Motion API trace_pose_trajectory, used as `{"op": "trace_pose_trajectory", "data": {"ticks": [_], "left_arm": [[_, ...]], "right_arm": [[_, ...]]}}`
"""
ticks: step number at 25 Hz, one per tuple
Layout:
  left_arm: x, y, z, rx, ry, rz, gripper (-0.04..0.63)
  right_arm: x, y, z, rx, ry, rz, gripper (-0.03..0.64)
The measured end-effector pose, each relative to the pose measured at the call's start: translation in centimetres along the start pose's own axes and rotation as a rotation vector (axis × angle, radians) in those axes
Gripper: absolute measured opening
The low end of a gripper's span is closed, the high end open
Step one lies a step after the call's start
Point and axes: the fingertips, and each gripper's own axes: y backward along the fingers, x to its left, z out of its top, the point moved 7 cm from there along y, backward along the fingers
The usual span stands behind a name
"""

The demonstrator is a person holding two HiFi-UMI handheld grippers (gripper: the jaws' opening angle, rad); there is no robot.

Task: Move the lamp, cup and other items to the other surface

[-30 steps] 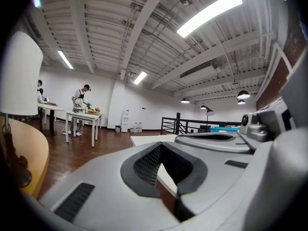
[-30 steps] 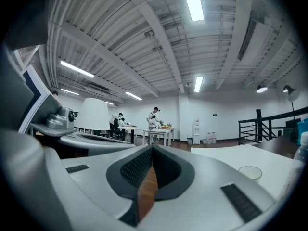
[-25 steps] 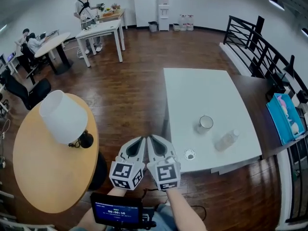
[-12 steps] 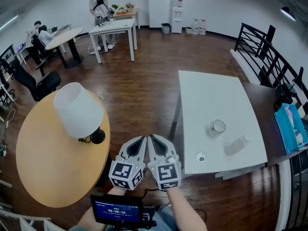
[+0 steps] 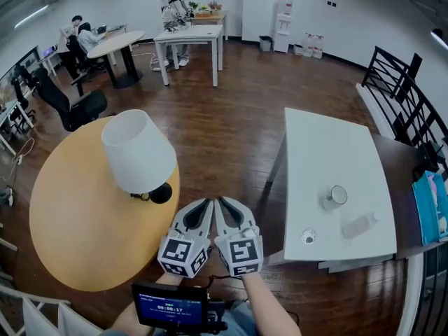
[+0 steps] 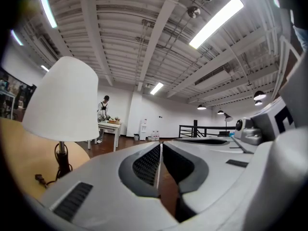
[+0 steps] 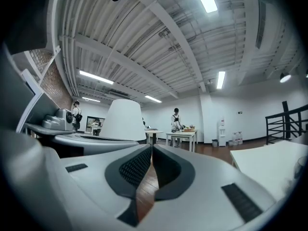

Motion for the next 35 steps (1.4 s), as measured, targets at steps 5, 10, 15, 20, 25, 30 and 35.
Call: {"op": "trace_pose_trajectory", "data": {"ticks": [5,10,15,20,25,30,35], "left_arm": [[5.6,3.4,-0.7,0.012,0.039,0.136,0.066],[10.3,6.9,-1.4,0.039,0.025,0.243,0.071],[14.7,10.3,-1.6,0.064,-0.011,0.337,0.021],[18.8,12.4,-0.3,0.051,-0.014,0.419,0.009],[20.6,12.0,0.5,0.007,-0.060,0.475,0.011],[22.0,11.4,0.4,0.011,-0.091,0.502,0.005],[21.3,10.8,-0.3,0.002,-0.101,0.503,0.006]], "right_arm": [[3.8,-3.8,-1.2,0.011,-0.036,0.085,0.129],[8.1,-8.0,-3.0,0.037,-0.043,0.197,0.193],[11.9,-12.3,-4.4,0.035,-0.034,0.276,0.219],[13.6,-17.2,-5.4,-0.012,-0.017,0.299,0.219],[13.4,-21.1,-6.9,-0.058,-0.020,0.278,0.258],[14.1,-23.5,-8.0,-0.103,-0.055,0.300,0.256],[14.2,-25.0,-9.2,-0.121,0.014,0.318,0.224]]}}
